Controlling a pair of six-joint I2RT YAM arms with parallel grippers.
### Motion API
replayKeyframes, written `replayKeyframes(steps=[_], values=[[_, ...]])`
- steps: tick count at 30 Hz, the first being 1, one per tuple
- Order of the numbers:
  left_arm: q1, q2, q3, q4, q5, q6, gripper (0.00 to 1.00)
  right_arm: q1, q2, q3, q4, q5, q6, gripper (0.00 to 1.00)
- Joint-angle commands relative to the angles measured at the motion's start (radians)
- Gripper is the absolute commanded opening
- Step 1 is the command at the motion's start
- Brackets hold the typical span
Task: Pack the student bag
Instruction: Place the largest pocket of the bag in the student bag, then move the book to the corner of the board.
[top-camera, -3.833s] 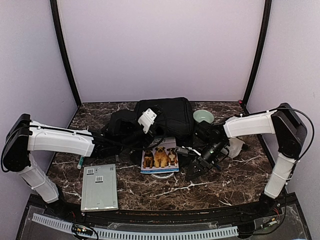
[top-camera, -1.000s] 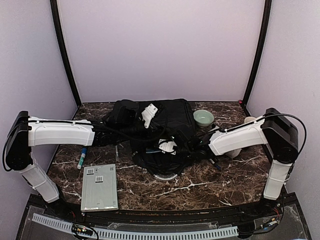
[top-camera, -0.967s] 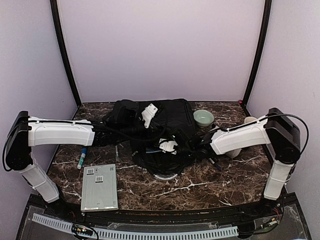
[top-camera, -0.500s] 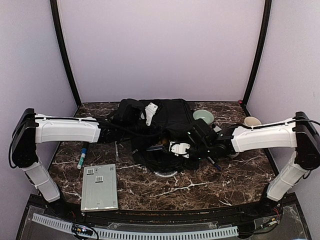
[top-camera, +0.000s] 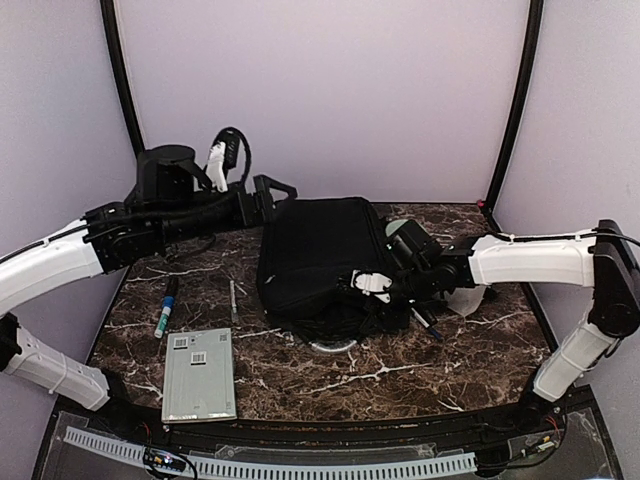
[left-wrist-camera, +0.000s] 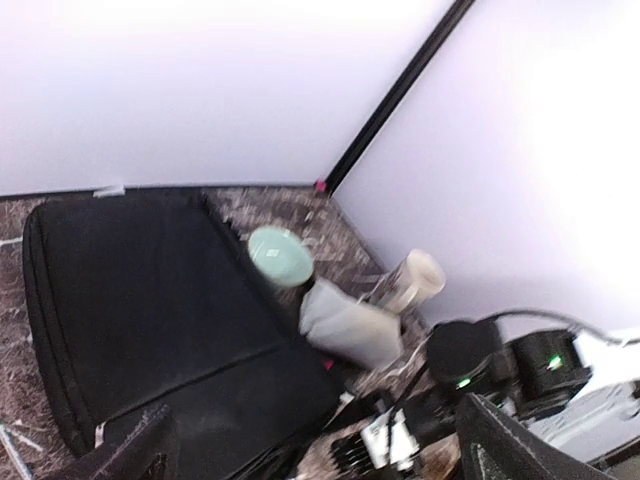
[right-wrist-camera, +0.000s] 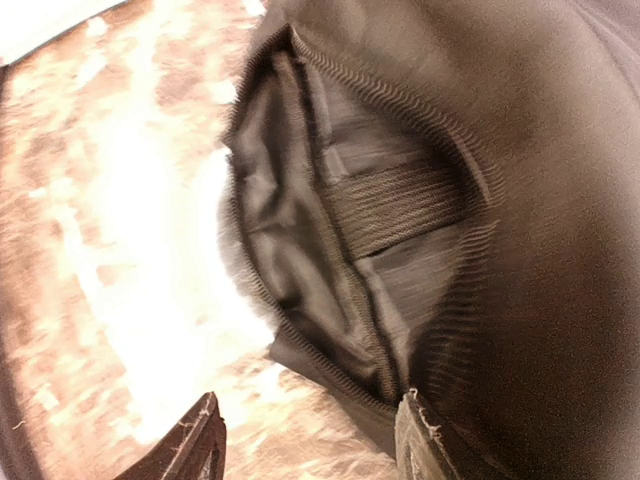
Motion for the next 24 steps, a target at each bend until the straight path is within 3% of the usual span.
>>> replayKeyframes(steps=[1,4,8,13,20,24], values=[[-0.005,-0.069,0.122,0.044,-0.103,-0.21,0.99,-0.056,-0.035,0.133,-0.234,-0.246,-0.055,0.58],[-0.011,-0.017,0.26,-0.004,-0.108,-0.267,0.99,-0.084,-0.033,0.21,-0.336,-0.294,-0.063,0.58],[-0.026,0.143,0.537,-0.2,-0.101,-0.35,0.99,-0.092,-0.048,0.221,-0.345,-0.269,-0.037,0.59],[-0.065,0.328,0.841,-0.357,-0.092,-0.33,0.99,-0.101,-0.022,0.238,-0.357,-0.244,-0.039,0.59],[-0.067,0.337,0.833,-0.273,-0.095,-0.277,0.99,-0.105,-0.011,0.268,-0.358,-0.251,-0.038,0.59],[-0.07,0.303,0.735,-0.201,-0.133,-0.286,0.99,-0.118,-0.005,0.269,-0.354,-0.268,-0.04,0.59]])
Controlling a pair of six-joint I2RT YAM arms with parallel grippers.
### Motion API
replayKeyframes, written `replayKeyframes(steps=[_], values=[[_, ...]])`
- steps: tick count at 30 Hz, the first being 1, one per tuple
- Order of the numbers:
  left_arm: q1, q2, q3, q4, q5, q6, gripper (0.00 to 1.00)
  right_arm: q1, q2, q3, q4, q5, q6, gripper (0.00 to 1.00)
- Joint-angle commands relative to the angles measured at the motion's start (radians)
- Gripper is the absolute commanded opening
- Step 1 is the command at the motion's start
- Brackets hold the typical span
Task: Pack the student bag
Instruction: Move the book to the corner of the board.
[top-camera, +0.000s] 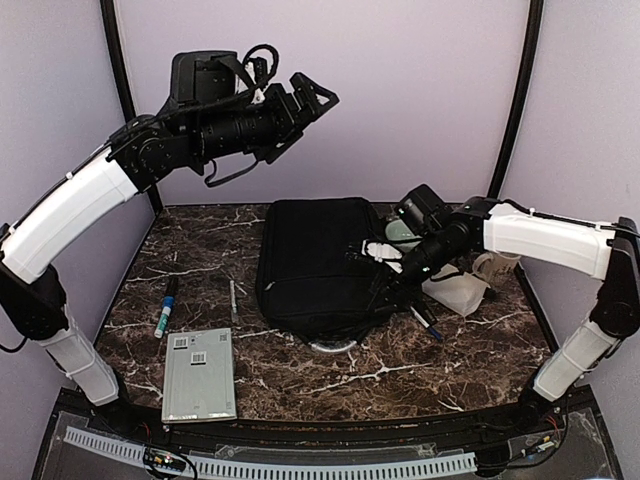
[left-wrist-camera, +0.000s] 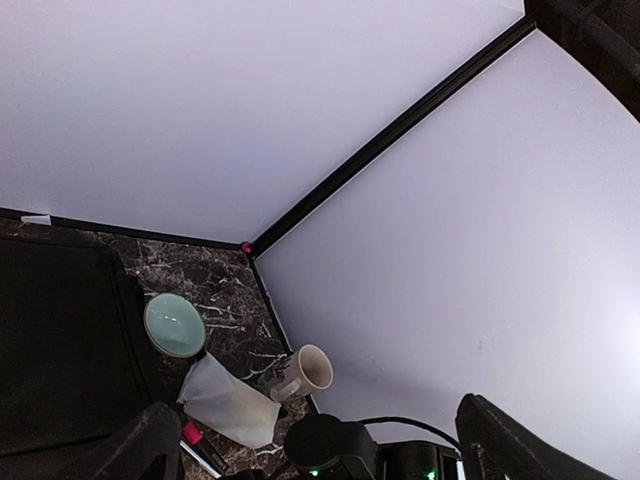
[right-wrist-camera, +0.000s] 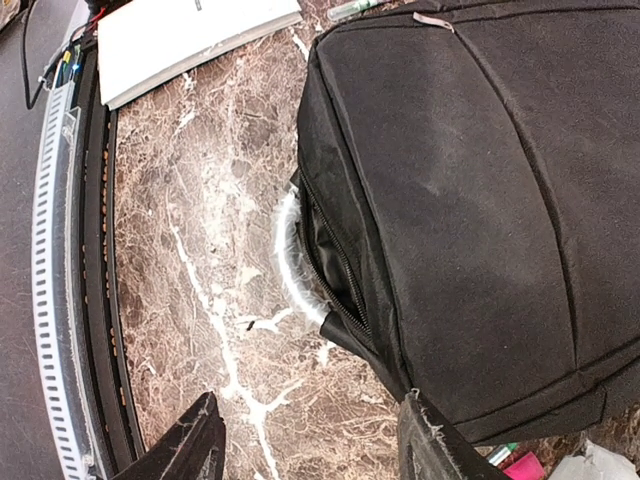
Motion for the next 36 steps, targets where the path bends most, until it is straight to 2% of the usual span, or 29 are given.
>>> replayKeyframes(steps=[1,4,6,9,11,12,13,16,19,20,22,23,25,27,33,36], values=[[-0.002,-0.061,-0.077,0.085,-0.018,0.016,0.99,-0.02,0.014,0.029,0.001,-0.039,0.001,0.59],[-0.007,-0.065,-0.053,0.056,-0.07,0.072,0.99,-0.024,0.017,0.028,0.005,-0.048,0.003,0.59],[-0.025,-0.113,-0.133,0.114,-0.149,0.194,0.99,-0.025,0.014,0.031,0.004,-0.046,0.002,0.59],[-0.031,-0.268,-0.508,0.453,-0.185,0.537,0.99,-0.03,-0.001,0.038,0.008,-0.047,0.0,0.59],[-0.007,-0.347,-0.702,0.558,-0.258,0.651,0.99,-0.034,-0.011,0.043,0.014,-0.052,0.0,0.59],[0.019,-0.36,-0.732,0.512,-0.268,0.658,0.99,-0.036,-0.014,0.045,0.018,-0.053,0.0,0.59],[0.053,-0.36,-0.736,0.376,-0.28,0.638,0.99,-0.038,-0.019,0.045,0.022,-0.055,-0.002,0.59],[0.105,-0.346,-0.765,0.122,-0.371,0.586,0.99,-0.038,-0.023,0.037,0.045,-0.057,-0.003,0.59],[0.122,-0.372,-0.842,-0.019,-0.449,0.541,0.99,-0.038,-0.024,0.024,0.077,-0.056,0.009,0.59],[0.129,-0.392,-0.863,-0.071,-0.487,0.493,0.99,-0.038,-0.024,0.016,0.091,-0.052,0.018,0.59],[0.145,-0.409,-0.867,-0.268,-0.576,0.293,0.99,-0.039,-0.019,0.005,0.116,-0.048,0.033,0.59],[0.161,-0.408,-0.86,-0.36,-0.576,0.235,0.99,-0.038,-0.015,-0.002,0.123,-0.056,0.036,0.59],[0.2,-0.405,-0.835,-0.514,-0.522,0.134,0.99,-0.038,-0.009,-0.019,0.145,-0.077,0.049,0.59],[0.242,-0.411,-0.835,-0.595,-0.438,0.087,0.99,-0.038,0.0,-0.035,0.166,-0.098,0.06,0.59],[0.321,-0.453,-0.943,-0.642,-0.118,0.038,0.99,-0.038,0.017,-0.071,0.212,-0.107,0.091,0.58],[0.376,-0.438,-1.003,-0.639,0.074,0.075,0.99,-0.034,0.024,-0.088,0.227,-0.125,0.084,0.58]])
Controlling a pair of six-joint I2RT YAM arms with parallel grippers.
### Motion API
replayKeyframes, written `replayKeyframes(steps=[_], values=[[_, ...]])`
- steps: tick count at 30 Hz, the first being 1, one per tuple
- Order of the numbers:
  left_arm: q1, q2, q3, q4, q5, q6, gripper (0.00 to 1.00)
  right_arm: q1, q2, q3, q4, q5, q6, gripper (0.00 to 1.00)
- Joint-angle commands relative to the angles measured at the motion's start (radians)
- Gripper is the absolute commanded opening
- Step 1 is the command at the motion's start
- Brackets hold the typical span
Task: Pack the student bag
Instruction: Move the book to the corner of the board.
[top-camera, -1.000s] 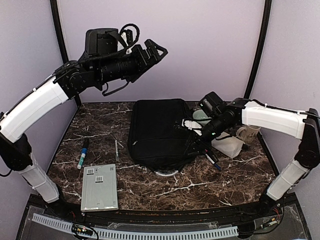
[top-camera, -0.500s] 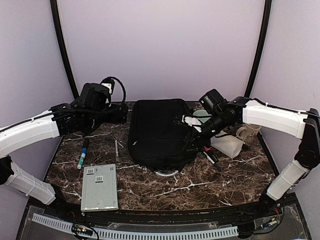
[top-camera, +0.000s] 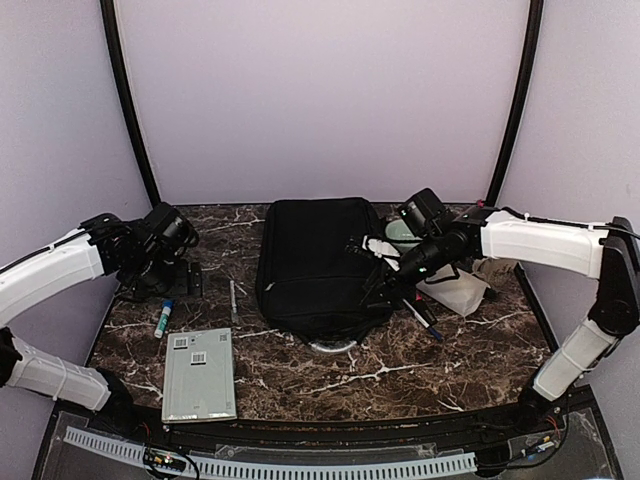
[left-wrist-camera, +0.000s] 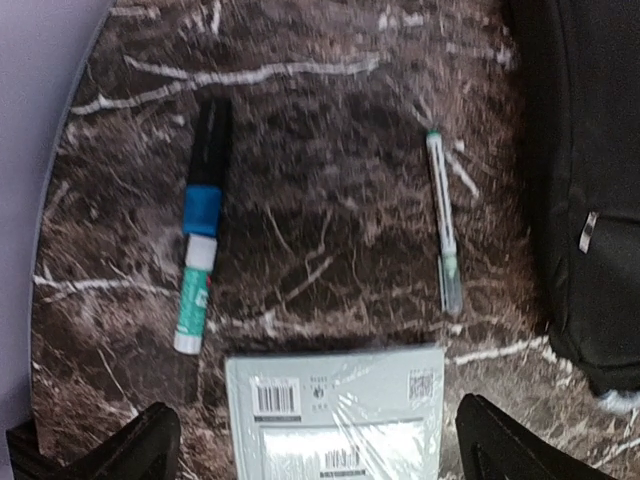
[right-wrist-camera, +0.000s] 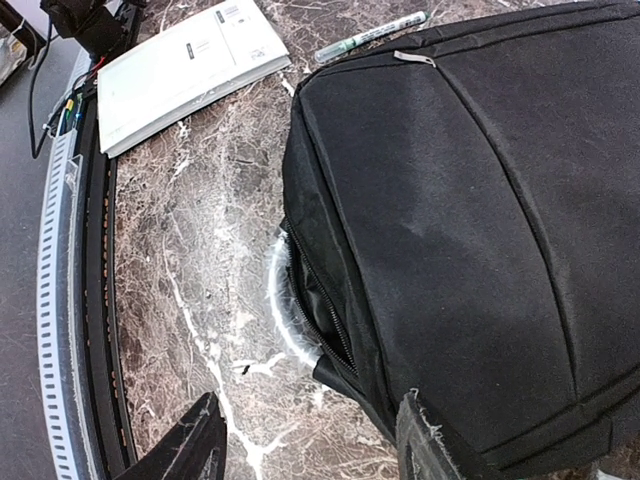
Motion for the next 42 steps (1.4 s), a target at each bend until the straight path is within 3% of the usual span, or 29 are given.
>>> replayKeyframes(steps=[1,13,18,28,36,42], values=[[0.058,0.016,-0.094,-0.076,0.353,-0.001,0.99,-0.001,0.019,-0.02,0.057,-0.039,0.01,0.58],[0.069,-0.053,-0.369,-0.113,0.524,-0.189,0.97,0.022,0.0,-0.066,0.045,-0.09,-0.015,0.58],[0.069,-0.079,-0.425,-0.084,0.519,-0.208,0.96,0.12,0.018,-0.061,0.104,-0.033,0.049,0.57],[0.069,-0.097,-0.549,0.089,0.67,-0.19,0.96,0.318,0.272,0.143,0.159,-0.086,0.27,0.56],[0.069,-0.205,-0.682,0.276,0.764,-0.309,0.94,0.35,0.487,0.355,0.167,-0.114,0.369,0.57],[0.07,-0.285,-0.746,0.465,0.782,-0.358,0.89,0.349,0.594,0.398,0.149,-0.116,0.361,0.57]])
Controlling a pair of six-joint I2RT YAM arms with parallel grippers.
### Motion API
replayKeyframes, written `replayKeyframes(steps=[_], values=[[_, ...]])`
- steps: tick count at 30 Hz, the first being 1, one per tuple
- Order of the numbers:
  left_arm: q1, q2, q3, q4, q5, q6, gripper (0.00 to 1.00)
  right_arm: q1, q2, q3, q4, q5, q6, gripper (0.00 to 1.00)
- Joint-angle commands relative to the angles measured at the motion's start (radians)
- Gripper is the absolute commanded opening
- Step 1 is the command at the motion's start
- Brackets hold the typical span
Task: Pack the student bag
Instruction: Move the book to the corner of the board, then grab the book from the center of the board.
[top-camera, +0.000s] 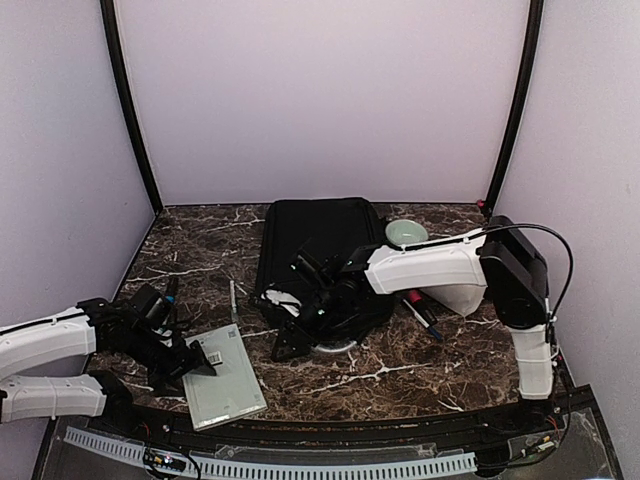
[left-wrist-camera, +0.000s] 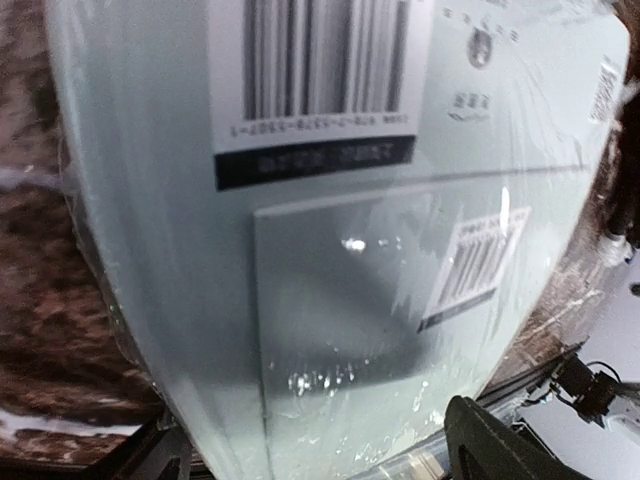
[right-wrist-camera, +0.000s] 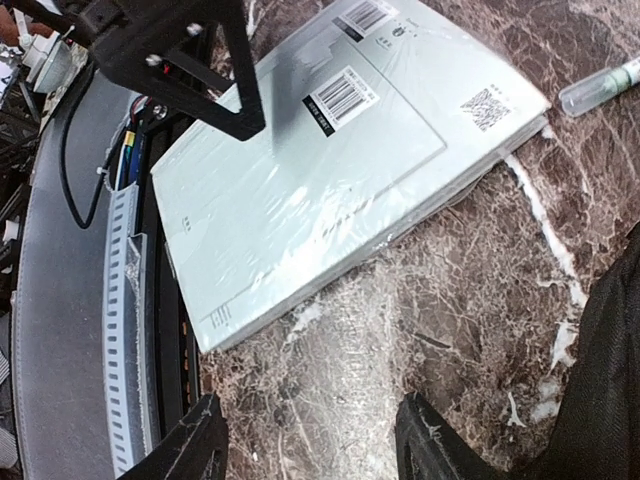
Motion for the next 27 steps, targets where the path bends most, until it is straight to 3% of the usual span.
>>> replayKeyframes(steps=[1,15,27], values=[[-0.001,-0.013,-0.107,0.251,0.015,-0.048,0.89,0.003,0.071,0.03,-0.017,-0.011,0.012,0.57],[-0.011,0.094,-0.16,0.458,0.047,-0.075,0.85,-0.006,0.244,0.203,-0.125,-0.006,0.071,0.62],[-0.103,0.199,-0.209,0.557,0.04,-0.142,0.77,0.016,0.087,0.305,-0.099,-0.099,0.1,0.58]])
